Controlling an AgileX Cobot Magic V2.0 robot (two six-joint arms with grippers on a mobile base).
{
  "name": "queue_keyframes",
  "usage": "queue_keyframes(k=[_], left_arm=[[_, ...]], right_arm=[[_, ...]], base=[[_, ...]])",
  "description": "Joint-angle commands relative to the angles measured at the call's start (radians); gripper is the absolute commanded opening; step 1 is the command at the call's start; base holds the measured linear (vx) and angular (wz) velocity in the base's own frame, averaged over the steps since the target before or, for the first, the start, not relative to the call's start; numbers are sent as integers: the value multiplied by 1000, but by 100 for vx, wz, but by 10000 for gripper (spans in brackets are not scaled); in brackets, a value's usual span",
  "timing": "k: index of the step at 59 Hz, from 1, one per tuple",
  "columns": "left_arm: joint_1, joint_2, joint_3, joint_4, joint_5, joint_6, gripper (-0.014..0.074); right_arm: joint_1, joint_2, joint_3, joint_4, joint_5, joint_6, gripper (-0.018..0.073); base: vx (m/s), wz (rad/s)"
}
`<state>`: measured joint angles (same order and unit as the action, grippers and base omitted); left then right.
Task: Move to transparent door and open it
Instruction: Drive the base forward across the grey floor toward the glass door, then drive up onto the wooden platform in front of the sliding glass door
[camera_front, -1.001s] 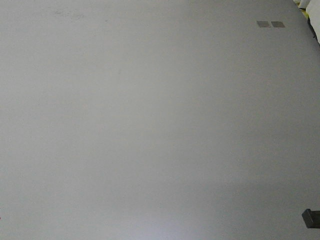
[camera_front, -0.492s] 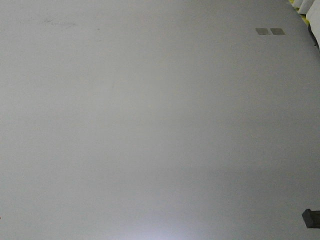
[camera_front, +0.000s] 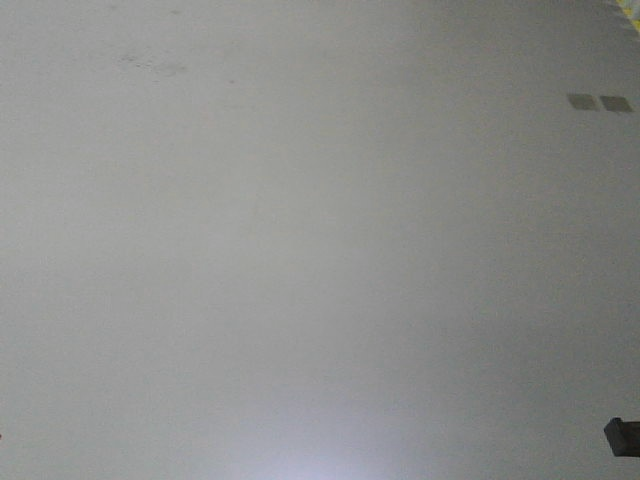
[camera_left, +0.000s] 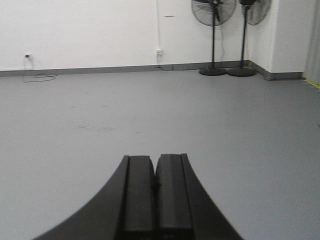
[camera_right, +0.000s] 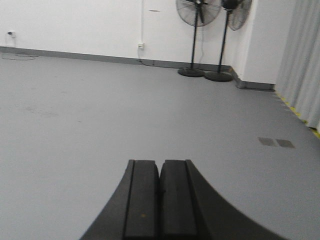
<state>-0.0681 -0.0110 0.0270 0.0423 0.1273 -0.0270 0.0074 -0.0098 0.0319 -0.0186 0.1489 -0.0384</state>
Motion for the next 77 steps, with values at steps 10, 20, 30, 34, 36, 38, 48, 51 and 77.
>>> queue_keyframes(k=[10, 20, 30, 34, 36, 38, 48, 51, 77], left_arm=[[-9, -12, 30, -8, -81, -9, -6], [-9, -12, 30, -8, -81, -9, -6], [-9, -12, 30, -8, -81, -9, -6], [-9, -12, 30, -8, -81, -9, -6], [-9, -12, 30, -8, -81, -9, -6], [-9, -12, 30, -8, -81, -9, -6], [-9, -12, 30, -8, -81, -9, -6], [-9, -12, 30, -8, -81, -9, -6], [-9, -12, 30, -8, -81, -9, -6]], right_arm=[[-4, -11, 11, 2, -87, 1, -8], [-4, -11, 11, 2, -87, 1, -8], [-4, -11, 11, 2, -87, 1, -8], [-4, -11, 11, 2, -87, 1, -8], [-4, -11, 11, 2, -87, 1, -8], [-4, -11, 11, 2, -87, 1, -8], [-4, -11, 11, 2, -87, 1, -8], [-4, -11, 11, 2, -87, 1, -8], [-4, -11, 11, 2, -87, 1, -8]], base=[[52, 36], [55, 40], [58, 46], [59, 49], [61, 51], [61, 52], [61, 54], [61, 57], [62, 60]])
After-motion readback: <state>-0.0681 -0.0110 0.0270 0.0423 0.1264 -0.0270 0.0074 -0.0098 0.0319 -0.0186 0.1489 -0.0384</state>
